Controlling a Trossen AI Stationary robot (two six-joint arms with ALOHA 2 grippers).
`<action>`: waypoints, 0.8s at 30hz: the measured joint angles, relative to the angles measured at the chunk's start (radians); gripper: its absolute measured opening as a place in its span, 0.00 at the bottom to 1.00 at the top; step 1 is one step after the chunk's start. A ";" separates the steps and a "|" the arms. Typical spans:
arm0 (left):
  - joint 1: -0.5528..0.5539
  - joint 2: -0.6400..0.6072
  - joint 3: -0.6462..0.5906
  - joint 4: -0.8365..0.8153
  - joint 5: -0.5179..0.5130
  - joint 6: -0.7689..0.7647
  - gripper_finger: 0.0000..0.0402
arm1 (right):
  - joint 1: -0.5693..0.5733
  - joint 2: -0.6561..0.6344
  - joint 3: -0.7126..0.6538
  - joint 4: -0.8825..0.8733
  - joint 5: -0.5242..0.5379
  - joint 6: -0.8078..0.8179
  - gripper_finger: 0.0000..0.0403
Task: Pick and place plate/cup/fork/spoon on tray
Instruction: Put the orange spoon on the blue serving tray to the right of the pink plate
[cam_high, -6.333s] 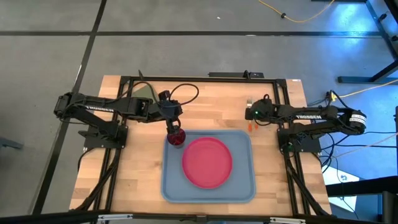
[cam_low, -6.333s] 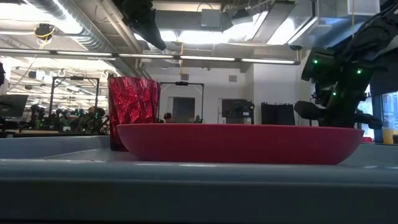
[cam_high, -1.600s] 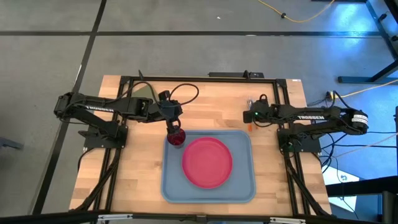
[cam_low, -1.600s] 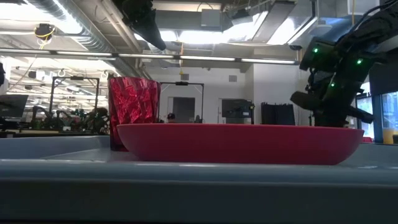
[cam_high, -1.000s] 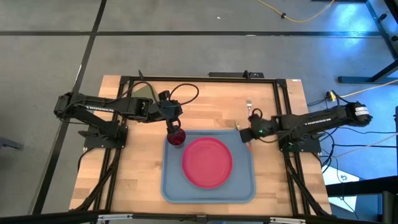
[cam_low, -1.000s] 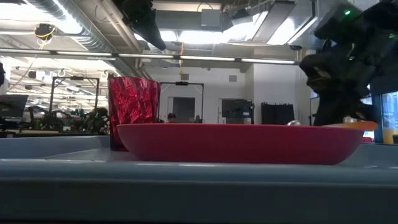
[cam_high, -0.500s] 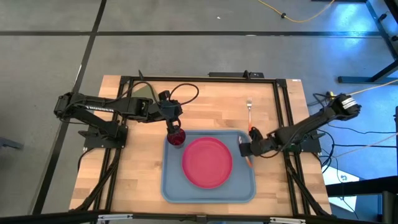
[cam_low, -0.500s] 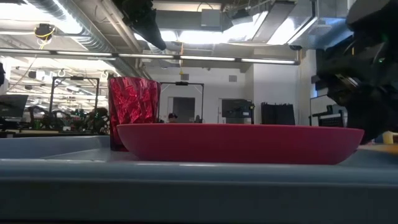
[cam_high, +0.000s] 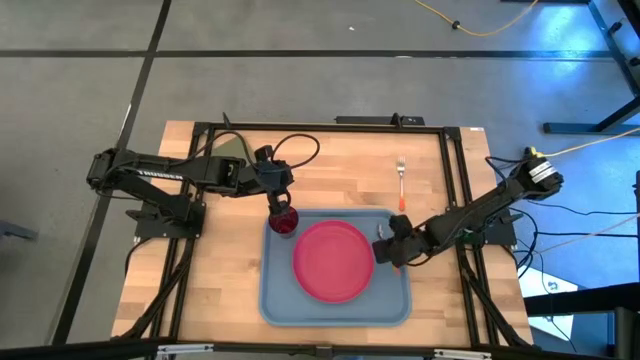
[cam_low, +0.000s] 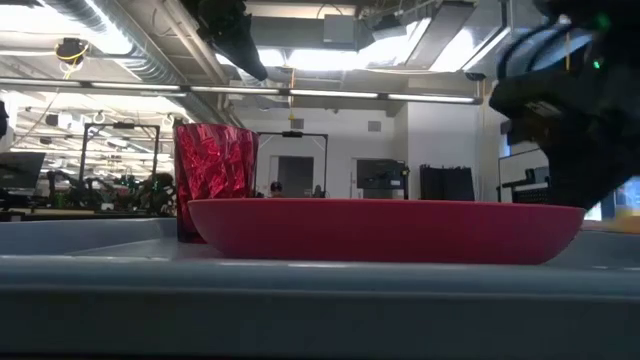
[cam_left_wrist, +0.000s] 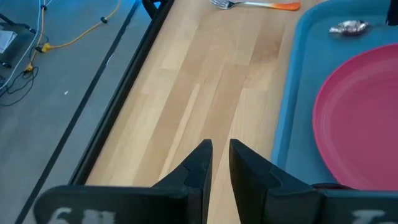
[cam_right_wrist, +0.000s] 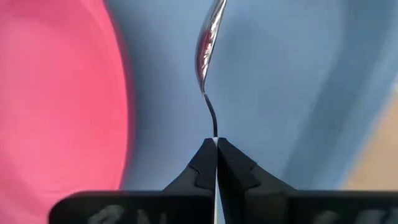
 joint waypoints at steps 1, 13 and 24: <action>0.000 0.000 0.000 0.000 0.000 0.000 0.12 | 0.000 0.014 0.042 -0.070 0.000 0.000 0.01; 0.000 0.000 0.000 0.000 0.000 -0.004 0.12 | 0.000 0.257 0.256 -0.328 -0.041 0.002 0.01; 0.000 0.000 0.000 0.002 0.000 -0.005 0.12 | 0.000 0.385 0.480 -0.673 -0.014 -0.019 0.01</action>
